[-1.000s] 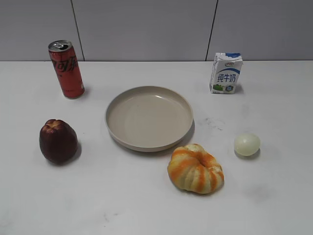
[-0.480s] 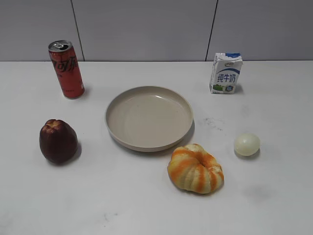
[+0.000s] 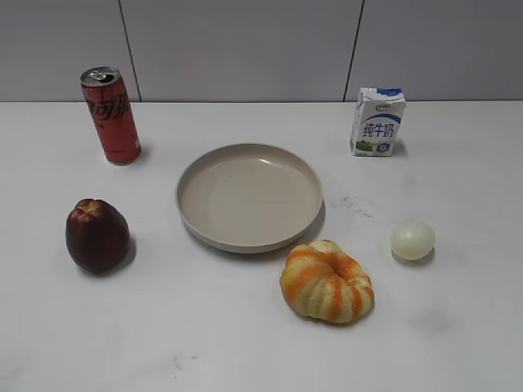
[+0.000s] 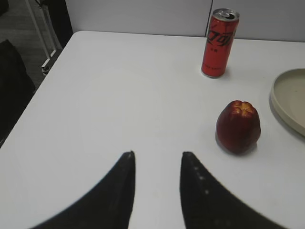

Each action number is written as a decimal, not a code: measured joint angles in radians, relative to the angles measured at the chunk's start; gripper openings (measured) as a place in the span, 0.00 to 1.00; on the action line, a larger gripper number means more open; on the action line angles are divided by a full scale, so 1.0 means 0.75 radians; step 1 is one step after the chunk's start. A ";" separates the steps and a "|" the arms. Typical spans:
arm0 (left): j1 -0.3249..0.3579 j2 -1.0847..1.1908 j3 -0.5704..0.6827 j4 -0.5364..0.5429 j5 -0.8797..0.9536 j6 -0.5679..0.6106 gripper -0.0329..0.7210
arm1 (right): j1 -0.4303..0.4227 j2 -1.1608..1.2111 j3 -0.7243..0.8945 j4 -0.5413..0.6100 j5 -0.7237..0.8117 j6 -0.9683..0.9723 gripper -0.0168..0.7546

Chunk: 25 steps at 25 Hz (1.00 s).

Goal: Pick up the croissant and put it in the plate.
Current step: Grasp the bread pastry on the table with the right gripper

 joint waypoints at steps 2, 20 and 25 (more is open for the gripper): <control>0.000 0.000 0.000 0.000 0.000 0.000 0.36 | 0.056 0.205 -0.070 0.085 0.026 -0.075 0.87; 0.000 0.000 0.000 0.000 0.000 0.000 0.36 | 0.981 1.314 -0.661 -0.210 0.353 0.241 0.83; 0.000 0.000 0.000 0.000 0.000 0.000 0.36 | 1.005 1.486 -0.664 -0.252 0.307 0.334 0.83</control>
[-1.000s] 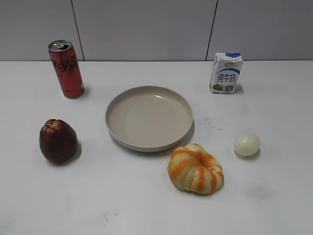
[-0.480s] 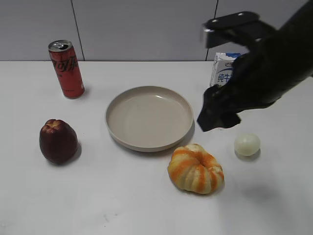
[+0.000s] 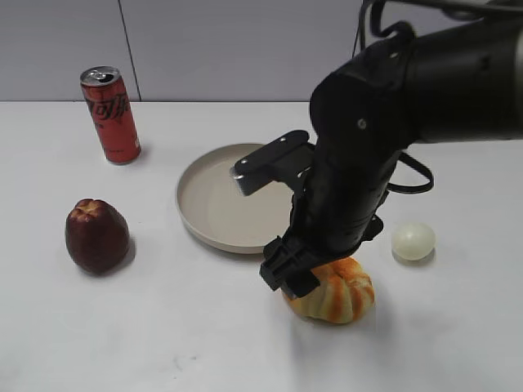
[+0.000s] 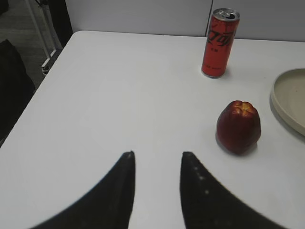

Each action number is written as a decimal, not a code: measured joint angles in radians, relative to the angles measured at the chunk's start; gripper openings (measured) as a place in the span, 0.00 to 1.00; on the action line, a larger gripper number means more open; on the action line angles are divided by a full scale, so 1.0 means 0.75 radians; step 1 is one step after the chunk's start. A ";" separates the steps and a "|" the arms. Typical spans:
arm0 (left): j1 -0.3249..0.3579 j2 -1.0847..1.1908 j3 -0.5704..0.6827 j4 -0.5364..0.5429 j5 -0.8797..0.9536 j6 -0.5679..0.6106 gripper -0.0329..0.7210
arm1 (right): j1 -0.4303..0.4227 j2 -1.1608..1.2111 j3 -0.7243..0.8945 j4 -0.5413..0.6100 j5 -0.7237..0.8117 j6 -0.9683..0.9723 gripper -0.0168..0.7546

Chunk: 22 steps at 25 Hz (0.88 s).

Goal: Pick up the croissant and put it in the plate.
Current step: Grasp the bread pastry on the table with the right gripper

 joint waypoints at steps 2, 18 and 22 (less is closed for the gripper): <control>0.000 0.000 0.000 0.000 0.000 0.000 0.36 | 0.000 0.060 0.000 -0.018 -0.033 0.022 0.83; 0.000 0.000 0.000 0.000 0.000 0.000 0.36 | 0.000 0.302 -0.018 -0.185 -0.131 0.130 0.34; 0.000 0.000 0.000 0.000 0.000 0.000 0.36 | 0.000 0.267 -0.025 -0.180 -0.105 0.129 0.33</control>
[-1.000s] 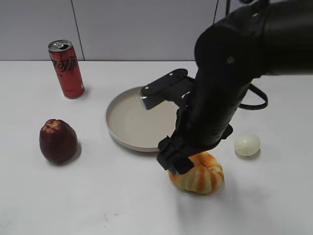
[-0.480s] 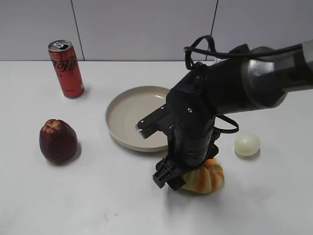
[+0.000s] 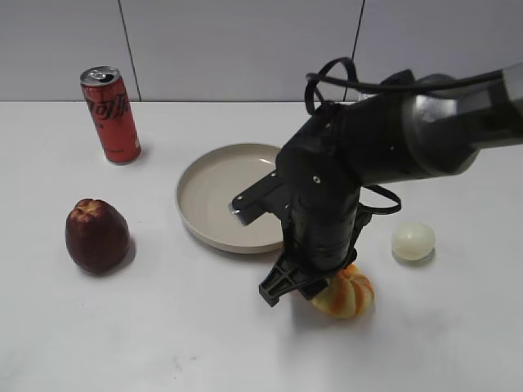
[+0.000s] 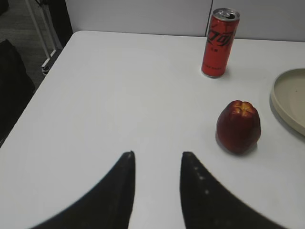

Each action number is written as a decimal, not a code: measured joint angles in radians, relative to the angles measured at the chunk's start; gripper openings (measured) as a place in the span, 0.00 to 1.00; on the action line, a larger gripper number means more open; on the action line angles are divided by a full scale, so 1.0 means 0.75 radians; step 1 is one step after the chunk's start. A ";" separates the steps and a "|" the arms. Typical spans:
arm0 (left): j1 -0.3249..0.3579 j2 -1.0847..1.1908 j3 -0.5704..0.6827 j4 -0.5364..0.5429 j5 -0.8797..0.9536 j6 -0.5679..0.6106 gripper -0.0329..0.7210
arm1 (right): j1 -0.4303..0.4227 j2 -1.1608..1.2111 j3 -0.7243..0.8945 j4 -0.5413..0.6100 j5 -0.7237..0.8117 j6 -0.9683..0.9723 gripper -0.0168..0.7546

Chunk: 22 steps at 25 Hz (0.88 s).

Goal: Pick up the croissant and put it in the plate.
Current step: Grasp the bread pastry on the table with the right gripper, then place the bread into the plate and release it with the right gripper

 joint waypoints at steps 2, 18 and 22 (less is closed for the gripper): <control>0.000 0.000 0.000 0.000 0.000 -0.001 0.36 | 0.000 -0.052 -0.014 0.020 0.051 -0.005 0.33; 0.000 0.000 0.000 0.000 0.000 0.000 0.36 | -0.011 -0.086 -0.664 0.015 0.334 -0.280 0.31; 0.000 0.000 0.000 0.000 0.000 0.000 0.36 | -0.018 0.124 -0.843 -0.027 0.332 -0.314 0.31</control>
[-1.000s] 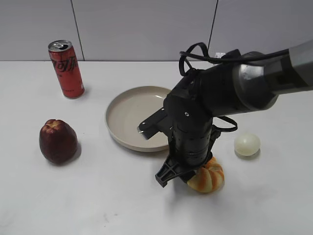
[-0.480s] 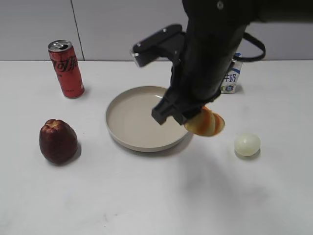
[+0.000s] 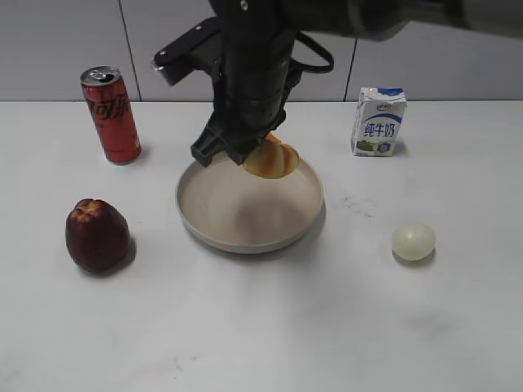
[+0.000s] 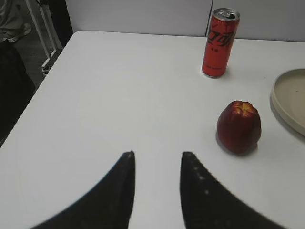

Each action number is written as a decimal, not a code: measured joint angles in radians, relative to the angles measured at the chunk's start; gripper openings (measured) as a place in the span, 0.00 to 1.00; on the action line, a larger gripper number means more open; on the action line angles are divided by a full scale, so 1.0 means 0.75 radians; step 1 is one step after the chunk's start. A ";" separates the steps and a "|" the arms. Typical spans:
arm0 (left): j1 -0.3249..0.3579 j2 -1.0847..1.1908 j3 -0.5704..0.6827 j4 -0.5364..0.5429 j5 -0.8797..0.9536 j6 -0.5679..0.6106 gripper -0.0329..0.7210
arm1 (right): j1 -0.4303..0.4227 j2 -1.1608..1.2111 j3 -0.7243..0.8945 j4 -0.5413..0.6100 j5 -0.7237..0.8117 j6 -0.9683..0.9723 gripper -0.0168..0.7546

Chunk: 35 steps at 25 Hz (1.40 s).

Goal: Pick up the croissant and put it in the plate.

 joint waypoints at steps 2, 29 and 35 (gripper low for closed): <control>0.000 0.000 0.000 0.000 0.000 0.000 0.36 | -0.001 0.092 -0.068 -0.012 -0.003 -0.006 0.31; 0.000 0.000 0.000 0.000 0.000 0.000 0.36 | -0.032 0.005 -0.199 -0.007 0.135 -0.024 0.85; 0.000 0.000 0.000 0.000 0.000 0.000 0.36 | -0.142 -0.254 -0.165 0.104 0.278 -0.040 0.85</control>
